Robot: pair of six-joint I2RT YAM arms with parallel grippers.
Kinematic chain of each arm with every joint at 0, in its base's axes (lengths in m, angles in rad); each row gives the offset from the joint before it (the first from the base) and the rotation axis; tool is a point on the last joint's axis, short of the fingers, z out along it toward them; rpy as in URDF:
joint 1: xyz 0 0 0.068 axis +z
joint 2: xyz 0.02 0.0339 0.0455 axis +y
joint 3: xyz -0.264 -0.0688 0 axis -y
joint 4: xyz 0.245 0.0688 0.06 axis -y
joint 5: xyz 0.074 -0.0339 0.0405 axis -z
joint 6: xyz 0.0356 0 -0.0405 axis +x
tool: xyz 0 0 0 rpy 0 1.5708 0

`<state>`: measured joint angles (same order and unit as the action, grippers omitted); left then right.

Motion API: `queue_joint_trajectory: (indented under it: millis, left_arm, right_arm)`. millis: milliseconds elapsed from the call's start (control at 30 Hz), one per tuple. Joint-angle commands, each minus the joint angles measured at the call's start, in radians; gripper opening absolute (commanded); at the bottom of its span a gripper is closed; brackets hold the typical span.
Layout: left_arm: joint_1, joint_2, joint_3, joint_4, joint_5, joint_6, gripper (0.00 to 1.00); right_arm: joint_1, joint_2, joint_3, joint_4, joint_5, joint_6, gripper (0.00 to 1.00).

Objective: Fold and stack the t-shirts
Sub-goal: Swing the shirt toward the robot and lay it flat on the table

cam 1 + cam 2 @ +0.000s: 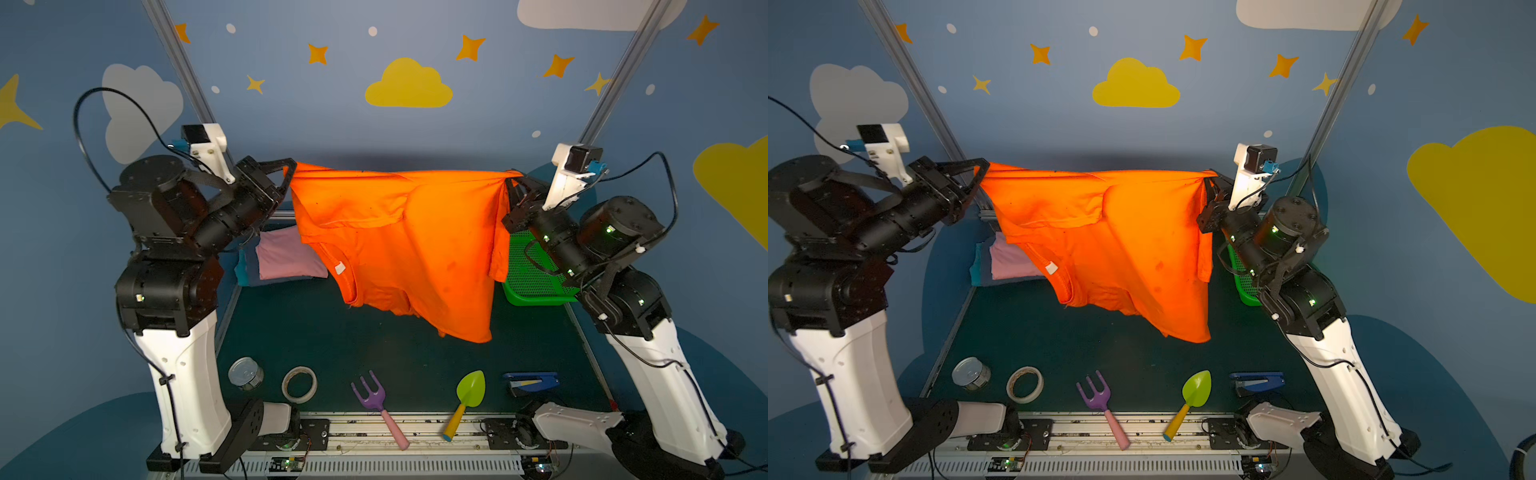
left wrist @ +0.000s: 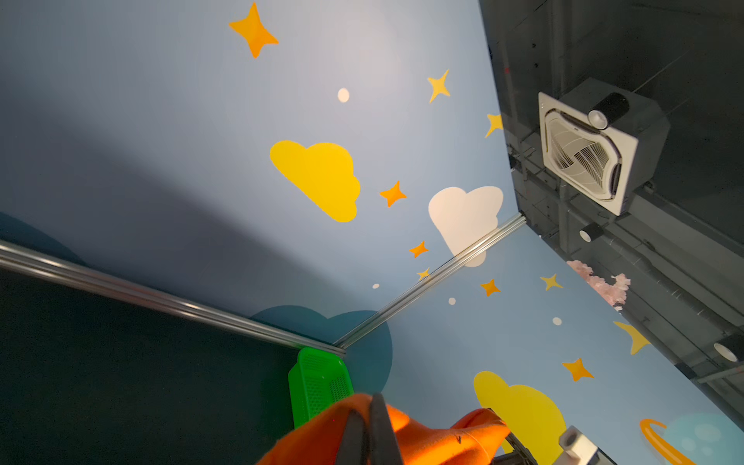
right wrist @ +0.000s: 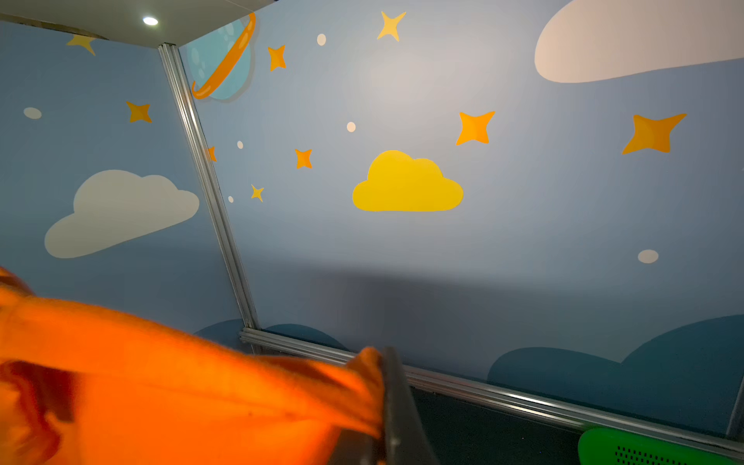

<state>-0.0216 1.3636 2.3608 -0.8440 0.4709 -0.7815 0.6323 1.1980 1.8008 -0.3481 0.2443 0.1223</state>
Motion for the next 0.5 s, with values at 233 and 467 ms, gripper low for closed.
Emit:
queue_joint_trajectory:
  millis: [233,467]
  left_arm:
    - [0.015,0.322,-0.171,0.064,-0.127,0.02,0.04]
    - [-0.009,0.775,-0.16,0.083,-0.063,-0.002,0.04]
  right_arm:
    - [-0.042,0.261,-0.12,-0.045,0.121,-0.015,0.0]
    - [-0.159,0.626,-0.18,-0.041,0.022,0.026,0.0]
